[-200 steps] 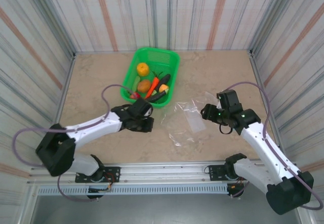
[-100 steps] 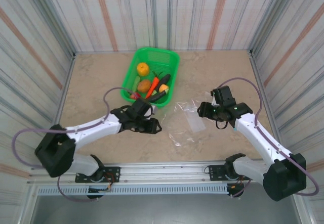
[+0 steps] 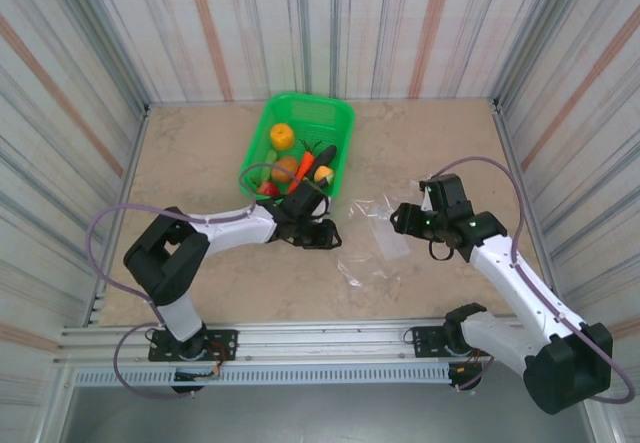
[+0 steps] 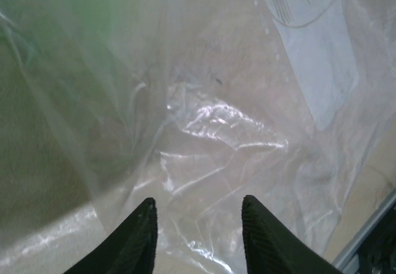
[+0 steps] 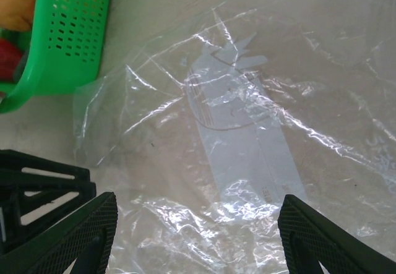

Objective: Place the food in the zip-top bag and seal the zipper

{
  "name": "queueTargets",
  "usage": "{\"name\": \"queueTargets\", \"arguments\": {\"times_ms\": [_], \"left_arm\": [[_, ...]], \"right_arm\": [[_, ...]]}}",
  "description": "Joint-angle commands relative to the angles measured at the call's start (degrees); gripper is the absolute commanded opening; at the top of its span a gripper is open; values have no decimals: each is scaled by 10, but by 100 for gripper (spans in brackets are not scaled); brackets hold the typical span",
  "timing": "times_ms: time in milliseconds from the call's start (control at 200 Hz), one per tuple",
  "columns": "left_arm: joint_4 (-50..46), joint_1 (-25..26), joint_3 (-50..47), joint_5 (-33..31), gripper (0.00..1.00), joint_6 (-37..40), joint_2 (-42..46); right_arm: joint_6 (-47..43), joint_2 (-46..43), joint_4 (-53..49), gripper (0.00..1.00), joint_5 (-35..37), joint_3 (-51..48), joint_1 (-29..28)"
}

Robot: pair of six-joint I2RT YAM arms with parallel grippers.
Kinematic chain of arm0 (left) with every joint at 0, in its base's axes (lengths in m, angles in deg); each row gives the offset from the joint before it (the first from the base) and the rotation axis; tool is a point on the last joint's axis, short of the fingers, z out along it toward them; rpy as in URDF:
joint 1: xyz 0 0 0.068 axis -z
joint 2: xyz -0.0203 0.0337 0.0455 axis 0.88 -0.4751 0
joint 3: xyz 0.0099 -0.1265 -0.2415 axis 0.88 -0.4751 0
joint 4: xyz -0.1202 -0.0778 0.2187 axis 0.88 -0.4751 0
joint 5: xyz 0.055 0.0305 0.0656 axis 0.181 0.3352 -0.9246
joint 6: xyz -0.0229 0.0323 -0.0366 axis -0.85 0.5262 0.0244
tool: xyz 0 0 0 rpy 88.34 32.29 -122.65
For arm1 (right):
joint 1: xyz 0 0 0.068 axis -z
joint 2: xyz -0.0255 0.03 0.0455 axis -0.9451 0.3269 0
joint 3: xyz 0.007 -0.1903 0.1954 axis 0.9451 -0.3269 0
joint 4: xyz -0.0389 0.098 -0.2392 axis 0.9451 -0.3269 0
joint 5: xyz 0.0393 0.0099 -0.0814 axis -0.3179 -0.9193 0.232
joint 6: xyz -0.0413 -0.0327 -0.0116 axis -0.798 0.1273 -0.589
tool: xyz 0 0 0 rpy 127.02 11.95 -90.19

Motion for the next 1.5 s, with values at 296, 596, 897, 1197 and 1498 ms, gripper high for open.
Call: {"name": "queueTargets", "arguments": {"times_ms": [296,596,897,1197,1498], "left_arm": [[-139,-6,38,-65,19,38,-23],[-160,-20,28,-101,42,59,38],[-76,-22,47,-13,49,66,-32],[-109,-24,62,-44,14,82,-39],[-230,-24,51,-123,0,135,68]], "right_arm": [[-2,-17,-12,70,11,0,5],[-4,-23,-10,70,8,-6,5],[-11,-26,-19,70,11,-2,4],[-19,-23,-23,70,22,0,7],[-30,-15,-16,70,27,4,14]]}}
